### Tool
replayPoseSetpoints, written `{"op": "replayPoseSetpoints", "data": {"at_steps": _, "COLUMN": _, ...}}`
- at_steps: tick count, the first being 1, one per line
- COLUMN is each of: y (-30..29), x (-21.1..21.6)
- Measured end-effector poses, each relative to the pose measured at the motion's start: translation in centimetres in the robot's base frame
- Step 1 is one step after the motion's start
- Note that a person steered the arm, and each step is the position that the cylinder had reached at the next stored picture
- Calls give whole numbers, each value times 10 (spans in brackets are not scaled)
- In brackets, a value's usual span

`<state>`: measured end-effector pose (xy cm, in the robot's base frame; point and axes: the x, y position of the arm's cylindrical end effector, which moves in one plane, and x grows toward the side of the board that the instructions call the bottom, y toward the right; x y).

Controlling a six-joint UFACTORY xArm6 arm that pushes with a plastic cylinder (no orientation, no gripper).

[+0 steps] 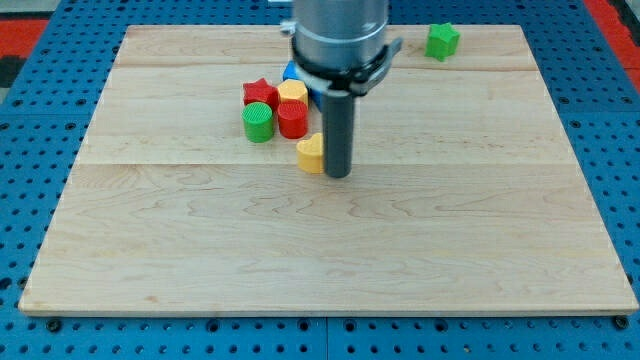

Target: Move the yellow heart to the right of the red circle

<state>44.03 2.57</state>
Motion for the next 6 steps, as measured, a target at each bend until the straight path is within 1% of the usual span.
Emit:
{"op": "replayPoseSetpoints", "data": {"at_steps": 1, "y": 4, "x": -15}}
{"op": "replayPoseSetpoints", "data": {"at_steps": 2, "y": 6, "x": 53}}
{"op": "replayPoseSetpoints", "data": {"at_steps": 3, "y": -40, "x": 35}}
{"op": "replayPoseSetpoints", "data": {"at_steps": 4, "y": -49, "x": -9}}
{"op": "replayPoseSetpoints", "data": {"at_steps": 5, "y": -48, "x": -37}}
{"op": "replayPoseSetpoints", "data": {"at_steps": 6, "y": -40, "x": -40}}
